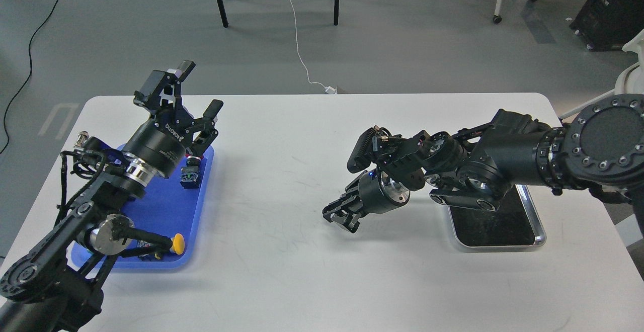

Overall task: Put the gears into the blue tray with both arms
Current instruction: 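Carry the black part toward the table center with the right gripper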

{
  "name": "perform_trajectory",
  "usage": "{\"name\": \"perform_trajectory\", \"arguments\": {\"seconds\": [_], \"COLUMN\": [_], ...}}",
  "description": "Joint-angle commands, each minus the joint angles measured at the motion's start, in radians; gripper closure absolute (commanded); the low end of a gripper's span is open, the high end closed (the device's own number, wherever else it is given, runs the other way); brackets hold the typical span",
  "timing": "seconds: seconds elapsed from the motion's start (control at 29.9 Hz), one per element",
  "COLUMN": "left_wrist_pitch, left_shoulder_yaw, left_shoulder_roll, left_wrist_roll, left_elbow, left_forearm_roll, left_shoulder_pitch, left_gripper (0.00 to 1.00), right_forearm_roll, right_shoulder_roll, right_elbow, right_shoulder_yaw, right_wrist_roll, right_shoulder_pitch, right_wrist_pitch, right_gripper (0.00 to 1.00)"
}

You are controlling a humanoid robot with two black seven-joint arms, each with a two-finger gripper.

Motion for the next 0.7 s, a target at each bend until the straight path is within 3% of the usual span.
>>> {"name": "perform_trajectory", "arguments": {"seconds": [0.0, 0.2, 0.3, 0.4, 0.43, 0.57, 0.67], "left_wrist_pitch": [0.0, 0.0, 0.0, 0.0, 0.0, 0.0, 0.0], "left_shoulder_yaw": [0.001, 0.001, 0.003, 0.003, 0.003, 0.004, 0.01], "left_shoulder_roll": [0.0, 0.0, 0.0, 0.0, 0.0, 0.003, 0.018], "left_wrist_roll": [0.0, 0.0, 0.0, 0.0, 0.0, 0.003, 0.003], "left_elbow": [-0.001, 0.001, -0.001, -0.001, -0.004, -0.008, -0.008], "left_forearm_roll": [0.0, 0.0, 0.0, 0.0, 0.0, 0.0, 0.001], "left_shoulder_pitch": [0.0, 0.001, 0.007, 0.01, 0.01, 0.01, 0.01], "left_gripper": [0.02, 0.02, 0.02, 0.02, 0.02, 0.02, 0.02], "right_forearm_roll": [0.0, 0.0, 0.016, 0.11, 0.146, 0.214, 0.215], "right_shoulder_roll": [0.0, 0.0, 0.0, 0.0, 0.0, -0.015, -0.112], "right_elbow": [-0.003, -0.004, -0.004, -0.001, -0.001, 0.009, 0.028], "right_shoulder_yaw": [0.0, 0.002, 0.003, 0.02, 0.02, 0.032, 0.089], "right_wrist_roll": [0.0, 0.0, 0.0, 0.0, 0.0, 0.0, 0.0], "right_shoulder_pitch": [-0.009, -0.014, -0.014, -0.013, -0.006, 0.044, 0.063], "right_wrist_pitch": [-0.005, -0.005, -0.005, -0.006, -0.008, -0.011, -0.009], "right_gripper": [0.75, 0.63, 0.46, 0.12, 0.06, 0.03, 0.03]}}
